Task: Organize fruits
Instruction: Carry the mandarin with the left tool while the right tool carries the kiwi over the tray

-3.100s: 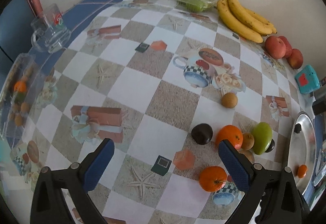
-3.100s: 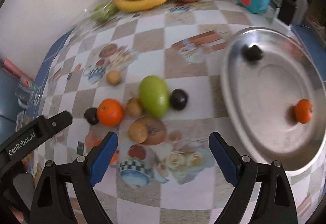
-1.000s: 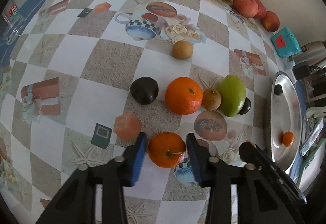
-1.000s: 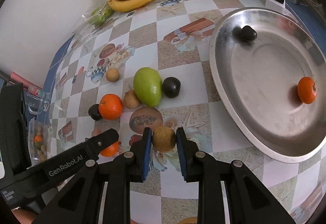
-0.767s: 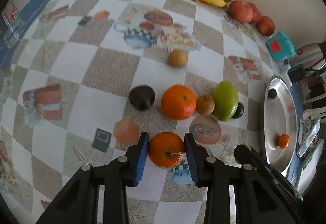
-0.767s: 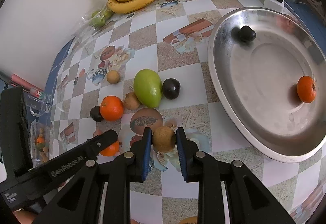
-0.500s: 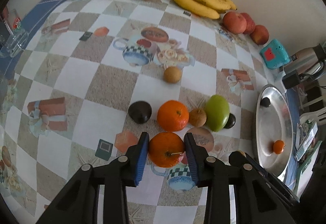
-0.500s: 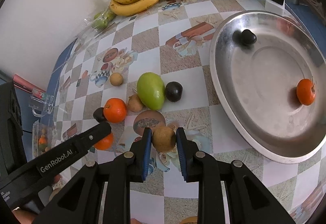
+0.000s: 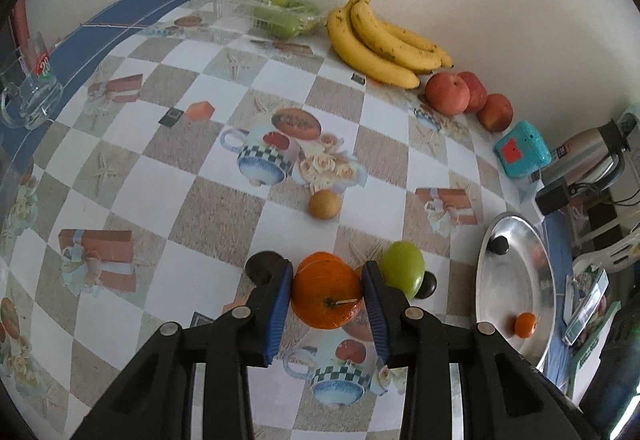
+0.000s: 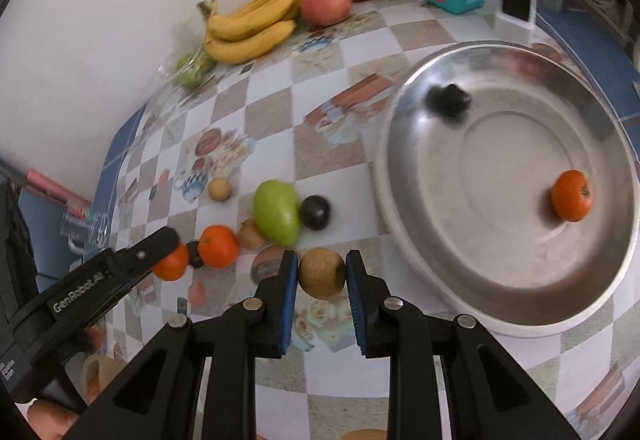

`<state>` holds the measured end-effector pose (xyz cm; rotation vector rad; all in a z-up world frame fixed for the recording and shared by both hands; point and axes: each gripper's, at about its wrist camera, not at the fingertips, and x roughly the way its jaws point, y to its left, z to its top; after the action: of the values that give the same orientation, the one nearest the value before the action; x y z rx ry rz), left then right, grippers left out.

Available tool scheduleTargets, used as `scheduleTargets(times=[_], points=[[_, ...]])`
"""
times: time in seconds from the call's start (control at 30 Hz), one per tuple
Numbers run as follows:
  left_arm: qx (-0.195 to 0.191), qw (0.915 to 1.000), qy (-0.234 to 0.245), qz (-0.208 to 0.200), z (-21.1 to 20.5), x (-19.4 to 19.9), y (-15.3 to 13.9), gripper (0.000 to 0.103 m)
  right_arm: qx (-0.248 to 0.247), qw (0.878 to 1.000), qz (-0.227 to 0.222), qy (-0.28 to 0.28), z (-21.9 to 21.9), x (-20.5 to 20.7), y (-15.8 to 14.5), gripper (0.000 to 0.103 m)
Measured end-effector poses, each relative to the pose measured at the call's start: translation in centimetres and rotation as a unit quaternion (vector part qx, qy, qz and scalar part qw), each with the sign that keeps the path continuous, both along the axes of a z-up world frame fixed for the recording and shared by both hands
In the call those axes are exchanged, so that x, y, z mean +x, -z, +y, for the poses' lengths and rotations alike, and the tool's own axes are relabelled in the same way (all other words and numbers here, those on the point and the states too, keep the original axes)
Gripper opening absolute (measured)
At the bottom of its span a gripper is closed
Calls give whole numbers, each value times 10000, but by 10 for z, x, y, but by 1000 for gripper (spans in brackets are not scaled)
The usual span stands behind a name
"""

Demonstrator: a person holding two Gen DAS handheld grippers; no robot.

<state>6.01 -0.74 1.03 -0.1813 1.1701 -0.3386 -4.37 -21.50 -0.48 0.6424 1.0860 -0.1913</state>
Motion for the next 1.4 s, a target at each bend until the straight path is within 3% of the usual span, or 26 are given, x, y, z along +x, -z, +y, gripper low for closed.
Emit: scheduleTargets(times=[0.2, 0.6, 0.73, 1.03, 1.4], points=[[-17, 9999, 39, -160, -8, 0, -3, 38, 41, 9982, 46, 597, -37, -16, 2, 25], [-163, 9961, 713, -503, -58, -17, -15, 38, -85, 9834, -63, 1811, -101, -54, -2, 25], [-135, 9915, 1115, -662, -87, -28, -18, 38, 31, 9825, -309, 1839, -107, -55, -2, 25], [99, 9755, 1923, -1062, -150, -47, -20, 38, -315, 9832, -520, 1722, -110, -38, -6, 26], [304, 9715, 2133, -992, -191, -36, 1, 38, -309, 9818, -425, 1828, -124, -28, 3, 26]])
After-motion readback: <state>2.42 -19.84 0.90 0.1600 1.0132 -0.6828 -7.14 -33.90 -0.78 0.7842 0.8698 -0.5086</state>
